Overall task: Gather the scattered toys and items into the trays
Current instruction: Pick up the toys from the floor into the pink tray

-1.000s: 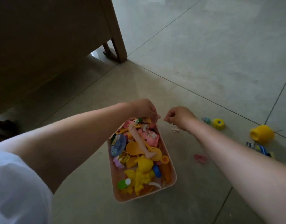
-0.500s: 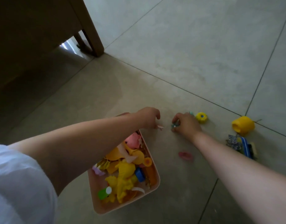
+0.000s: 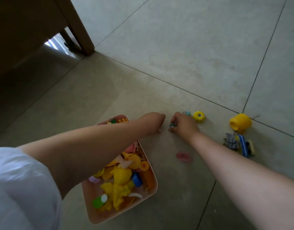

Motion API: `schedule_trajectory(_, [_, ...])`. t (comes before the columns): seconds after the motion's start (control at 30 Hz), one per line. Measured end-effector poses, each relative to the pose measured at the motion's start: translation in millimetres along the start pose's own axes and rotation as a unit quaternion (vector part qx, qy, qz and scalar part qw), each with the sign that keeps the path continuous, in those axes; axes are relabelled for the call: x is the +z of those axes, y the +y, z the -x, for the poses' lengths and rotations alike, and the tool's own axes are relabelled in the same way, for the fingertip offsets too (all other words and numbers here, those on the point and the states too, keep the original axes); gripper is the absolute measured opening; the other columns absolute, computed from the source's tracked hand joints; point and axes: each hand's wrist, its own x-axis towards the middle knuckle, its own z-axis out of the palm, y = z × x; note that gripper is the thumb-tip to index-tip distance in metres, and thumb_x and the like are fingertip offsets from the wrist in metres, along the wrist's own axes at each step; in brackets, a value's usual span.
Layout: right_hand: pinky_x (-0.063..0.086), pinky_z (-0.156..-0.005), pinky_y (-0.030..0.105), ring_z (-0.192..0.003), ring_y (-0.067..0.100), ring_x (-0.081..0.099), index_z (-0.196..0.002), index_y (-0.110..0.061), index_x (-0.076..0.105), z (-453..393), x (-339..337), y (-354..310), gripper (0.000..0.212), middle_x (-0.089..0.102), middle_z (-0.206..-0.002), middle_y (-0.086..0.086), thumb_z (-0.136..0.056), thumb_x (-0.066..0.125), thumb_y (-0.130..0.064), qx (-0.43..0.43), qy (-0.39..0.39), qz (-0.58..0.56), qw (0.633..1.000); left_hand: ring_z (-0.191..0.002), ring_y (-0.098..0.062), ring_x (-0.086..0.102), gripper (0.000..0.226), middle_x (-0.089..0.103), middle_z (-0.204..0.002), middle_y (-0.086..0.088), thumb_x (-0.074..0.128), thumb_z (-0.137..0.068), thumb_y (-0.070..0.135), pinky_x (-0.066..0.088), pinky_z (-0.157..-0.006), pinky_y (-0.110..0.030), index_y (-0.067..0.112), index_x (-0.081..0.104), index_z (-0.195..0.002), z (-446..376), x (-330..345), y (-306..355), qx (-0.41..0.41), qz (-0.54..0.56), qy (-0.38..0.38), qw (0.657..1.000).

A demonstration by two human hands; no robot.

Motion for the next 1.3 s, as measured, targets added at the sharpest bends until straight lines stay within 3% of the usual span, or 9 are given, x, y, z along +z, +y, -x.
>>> schedule_trajectory(0.13, [0.045, -0.075, 0.027, -0.095, 0.024, 0.063, -0.098, -0.016, 0.062, 0.8, -2.8, -2.2, 0.030, 0.067, -0.097, 0.007, -0.072, 0.078, -0.018, 0.022, -0.024, -0.017, 0.999, -0.100, -0.031, 0.057, 0.026, 0.062, -0.109, -0.014, 0.065, -0.085, 0.016, 0.036, -0.070, -0.029, 0.008, 0.057, -0.107, 7.8, -4.9, -2.3, 0.011, 0.014, -0.004, 1.000])
schedule_trajectory(0.27, [0.044, -0.062, 0.022, -0.077, 0.016, 0.062, -0.096, -0.020, 0.068, 3.5, -8.9, -17.5, 0.021, 0.065, -0.084, 0.003, -0.076, 0.077, -0.022, 0.024, -0.038, -0.067, 0.997, -0.072, -0.020, 0.061, 0.022, 0.068, -0.095, -0.007, 0.069, -0.084, 0.015, 0.046, -0.063, -0.026, 0.013, 0.063, -0.104, 18.2, -31.6, -15.5, -0.011, 0.120, 0.020, 0.992])
schedule_trajectory(0.4, [0.056, -0.072, 0.032, -0.065, 0.015, 0.064, -0.095, -0.018, 0.070, 8.4, -13.3, -45.1, 0.020, 0.073, -0.079, 0.009, -0.078, 0.078, -0.022, 0.017, -0.066, -0.171, 0.983, -0.056, -0.011, 0.060, 0.015, 0.069, -0.078, -0.006, 0.067, -0.085, 0.013, 0.051, -0.051, -0.020, 0.009, 0.065, -0.099, 35.7, -58.8, -33.9, -0.035, 0.218, 0.045, 0.974])
schedule_trajectory(0.57, [0.055, -0.064, 0.029, -0.066, 0.016, 0.065, -0.097, -0.013, 0.066, 20.7, -11.3, -89.7, 0.024, 0.072, -0.079, 0.008, -0.078, 0.079, -0.018, -0.008, -0.146, -0.204, 0.968, -0.050, -0.002, 0.060, 0.010, 0.069, -0.076, 0.000, 0.071, -0.084, 0.019, 0.051, -0.049, -0.016, 0.014, 0.066, -0.091, 66.7, -71.3, -60.3, -0.068, 0.219, 0.062, 0.971])
schedule_trajectory(0.77, [0.043, -0.059, 0.022, -0.073, 0.008, 0.057, -0.098, -0.021, 0.072, 30.2, -12.7, -122.2, 0.025, 0.070, -0.084, -0.005, -0.079, 0.076, -0.035, -0.066, -0.268, -0.091, 0.957, -0.055, -0.010, 0.061, 0.006, 0.066, -0.069, 0.000, 0.064, -0.089, 0.015, 0.049, -0.049, -0.017, 0.015, 0.070, -0.089, 95.3, -67.0, -77.5, -0.107, 0.219, -0.046, 0.969])
schedule_trajectory(0.93, [0.051, -0.068, 0.030, -0.077, 0.013, 0.060, -0.094, -0.018, 0.069, 29.0, -11.0, -118.1, 0.021, 0.065, -0.088, -0.002, -0.083, 0.073, -0.035, -0.063, -0.173, -0.043, 0.982, -0.067, -0.010, 0.062, 0.012, 0.070, -0.083, 0.003, 0.066, -0.087, 0.026, 0.049, -0.061, -0.020, 0.020, 0.075, -0.093, 95.3, -62.3, -80.9, -0.125, 0.161, 0.007, 0.979])
schedule_trajectory(1.1, [0.050, -0.073, 0.031, -0.084, 0.026, 0.066, -0.089, -0.013, 0.064, 38.9, 16.3, -118.7, 0.036, 0.070, -0.092, 0.011, -0.097, 0.048, -0.044, -0.049, -0.234, 0.044, 0.970, -0.088, -0.015, 0.062, 0.017, 0.069, -0.093, 0.002, 0.065, -0.088, 0.028, 0.050, -0.084, -0.031, 0.018, 0.073, -0.100, 81.7, -58.6, -77.5, -0.138, 0.139, 0.045, 0.980])
schedule_trajectory(1.23, [0.044, -0.082, 0.032, -0.111, 0.031, 0.059, -0.115, -0.002, 0.060, 37.4, 29.1, -121.0, 0.032, 0.061, -0.121, 0.016, -0.101, 0.037, -0.019, -0.084, -0.203, 0.157, 0.963, -0.082, -0.015, 0.063, 0.016, 0.070, -0.091, 0.001, 0.064, -0.089, 0.024, 0.050, -0.075, -0.027, 0.016, 0.073, -0.098, 67.3, -58.1, -68.4, -0.131, 0.143, 0.062, 0.979])
schedule_trajectory(1.3, [0.042, -0.077, 0.032, -0.111, 0.032, 0.059, -0.116, -0.001, 0.059, 35.0, 26.7, -117.5, 0.029, 0.061, -0.121, 0.016, -0.099, 0.038, -0.011, -0.079, -0.175, 0.170, 0.967, -0.081, -0.015, 0.065, 0.017, 0.071, -0.094, -0.002, 0.061, -0.091, 0.020, 0.053, -0.075, -0.028, 0.014, 0.073, -0.101, 60.5, -60.9, -61.3, -0.118, 0.158, 0.085, 0.977])
